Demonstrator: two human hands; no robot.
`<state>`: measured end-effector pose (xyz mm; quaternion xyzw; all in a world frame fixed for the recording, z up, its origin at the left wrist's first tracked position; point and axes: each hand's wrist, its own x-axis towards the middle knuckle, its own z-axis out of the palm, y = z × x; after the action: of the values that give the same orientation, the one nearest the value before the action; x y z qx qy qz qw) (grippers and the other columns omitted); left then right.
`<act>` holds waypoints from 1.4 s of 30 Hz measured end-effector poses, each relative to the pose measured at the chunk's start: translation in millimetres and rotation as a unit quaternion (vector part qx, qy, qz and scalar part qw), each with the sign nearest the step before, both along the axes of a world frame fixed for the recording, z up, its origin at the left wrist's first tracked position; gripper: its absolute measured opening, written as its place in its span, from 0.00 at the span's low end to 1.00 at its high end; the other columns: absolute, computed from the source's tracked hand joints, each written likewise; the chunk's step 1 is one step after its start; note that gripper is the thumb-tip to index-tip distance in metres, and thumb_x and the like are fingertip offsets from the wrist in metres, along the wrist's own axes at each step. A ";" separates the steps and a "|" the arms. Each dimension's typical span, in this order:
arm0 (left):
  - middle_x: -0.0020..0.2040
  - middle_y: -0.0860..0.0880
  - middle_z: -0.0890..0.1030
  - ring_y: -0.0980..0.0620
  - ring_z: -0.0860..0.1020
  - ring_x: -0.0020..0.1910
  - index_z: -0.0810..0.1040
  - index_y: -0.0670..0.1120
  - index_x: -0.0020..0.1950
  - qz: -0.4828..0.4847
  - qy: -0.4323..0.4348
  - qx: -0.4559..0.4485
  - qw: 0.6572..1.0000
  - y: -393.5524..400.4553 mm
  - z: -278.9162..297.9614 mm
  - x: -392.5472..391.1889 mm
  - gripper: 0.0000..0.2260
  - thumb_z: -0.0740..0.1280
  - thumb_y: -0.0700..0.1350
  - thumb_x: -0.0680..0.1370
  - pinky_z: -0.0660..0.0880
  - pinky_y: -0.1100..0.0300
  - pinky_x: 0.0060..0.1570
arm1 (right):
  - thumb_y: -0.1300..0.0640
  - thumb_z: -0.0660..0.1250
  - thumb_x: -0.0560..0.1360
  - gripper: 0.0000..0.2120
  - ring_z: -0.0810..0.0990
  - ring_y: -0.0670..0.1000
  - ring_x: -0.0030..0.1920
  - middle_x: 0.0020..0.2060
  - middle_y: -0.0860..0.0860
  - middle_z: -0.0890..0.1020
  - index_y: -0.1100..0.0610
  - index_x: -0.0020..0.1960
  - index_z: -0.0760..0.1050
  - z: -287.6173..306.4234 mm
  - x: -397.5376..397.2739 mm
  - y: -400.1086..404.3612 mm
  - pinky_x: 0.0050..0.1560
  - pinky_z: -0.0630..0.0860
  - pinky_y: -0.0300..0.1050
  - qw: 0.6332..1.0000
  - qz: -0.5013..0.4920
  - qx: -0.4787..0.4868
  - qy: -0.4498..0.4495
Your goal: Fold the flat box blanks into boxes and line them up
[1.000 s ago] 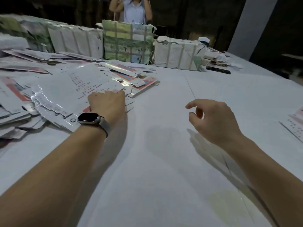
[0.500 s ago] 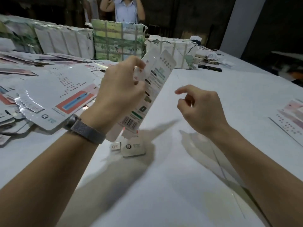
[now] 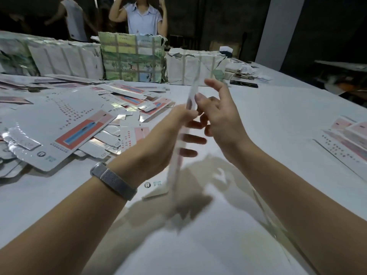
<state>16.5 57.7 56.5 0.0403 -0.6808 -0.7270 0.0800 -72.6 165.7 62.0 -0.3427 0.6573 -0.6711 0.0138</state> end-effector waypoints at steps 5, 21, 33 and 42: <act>0.54 0.40 0.85 0.45 0.86 0.50 0.75 0.46 0.64 -0.019 -0.010 0.042 0.999 0.4 -4.8 2.4 0.13 0.57 0.40 0.82 0.84 0.48 0.47 | 0.54 0.69 0.77 0.13 0.73 0.45 0.34 0.32 0.47 0.72 0.46 0.61 0.77 -0.3 -12.1 10.9 0.36 0.78 0.47 0.986 -0.096 0.053 0.127; 0.41 0.40 0.85 0.42 0.85 0.37 0.76 0.41 0.59 -0.074 -0.034 0.166 0.983 6.4 -11.3 6.2 0.19 0.67 0.42 0.68 0.82 0.47 0.38 | 0.56 0.73 0.73 0.06 0.72 0.44 0.25 0.23 0.44 0.75 0.54 0.37 0.80 11.2 -2.5 18.8 0.29 0.70 0.38 0.983 -0.079 0.148 0.077; 0.51 0.39 0.84 0.39 0.83 0.45 0.79 0.44 0.62 -0.095 -0.047 0.083 0.991 8.4 -14.7 6.8 0.36 0.49 0.72 0.79 0.79 0.41 0.47 | 0.60 0.68 0.77 0.11 0.66 0.42 0.19 0.19 0.43 0.72 0.70 0.44 0.79 29.7 -3.9 38.3 0.23 0.63 0.29 0.975 0.061 0.210 0.038; 0.48 0.40 0.81 0.42 0.79 0.41 0.78 0.42 0.61 -0.118 -0.017 0.118 0.986 8.8 -15.1 4.6 0.35 0.51 0.71 0.80 0.78 0.44 0.45 | 0.58 0.66 0.80 0.16 0.65 0.44 0.19 0.19 0.46 0.72 0.72 0.44 0.78 29.0 0.8 32.5 0.23 0.63 0.33 0.980 0.027 0.195 0.018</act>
<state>21.2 66.6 41.3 -0.0183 -0.5912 -0.8060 -0.0232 -71.7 198.2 91.0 -0.3633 0.7660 -0.5232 0.0868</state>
